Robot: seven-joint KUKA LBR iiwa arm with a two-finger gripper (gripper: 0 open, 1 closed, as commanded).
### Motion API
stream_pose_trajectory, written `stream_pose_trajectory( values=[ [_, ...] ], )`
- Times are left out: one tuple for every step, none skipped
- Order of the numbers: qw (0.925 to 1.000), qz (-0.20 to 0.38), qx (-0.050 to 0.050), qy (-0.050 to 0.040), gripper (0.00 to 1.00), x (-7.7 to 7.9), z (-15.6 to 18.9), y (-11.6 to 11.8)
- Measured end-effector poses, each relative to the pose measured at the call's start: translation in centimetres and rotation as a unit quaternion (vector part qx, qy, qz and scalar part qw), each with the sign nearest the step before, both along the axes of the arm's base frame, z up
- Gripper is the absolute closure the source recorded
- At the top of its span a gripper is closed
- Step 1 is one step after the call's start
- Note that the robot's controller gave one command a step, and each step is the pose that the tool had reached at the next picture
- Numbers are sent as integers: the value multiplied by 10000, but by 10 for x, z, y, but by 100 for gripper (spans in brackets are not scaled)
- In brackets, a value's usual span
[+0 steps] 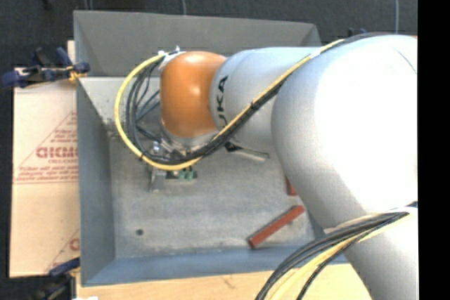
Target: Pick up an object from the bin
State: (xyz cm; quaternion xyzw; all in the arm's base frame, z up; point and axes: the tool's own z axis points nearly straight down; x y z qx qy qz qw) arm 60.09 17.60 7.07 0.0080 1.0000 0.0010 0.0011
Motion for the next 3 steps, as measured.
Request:
stream_pose_trajectory(
  values=[
    [10000, -2, 1, 0, 100, 0, 0, 0],
    [10000, 35, -11, 41, 100, 1, 40, -3],
    [10000, -66, -2, -6, 100, -27, 188, 42]
  ],
)
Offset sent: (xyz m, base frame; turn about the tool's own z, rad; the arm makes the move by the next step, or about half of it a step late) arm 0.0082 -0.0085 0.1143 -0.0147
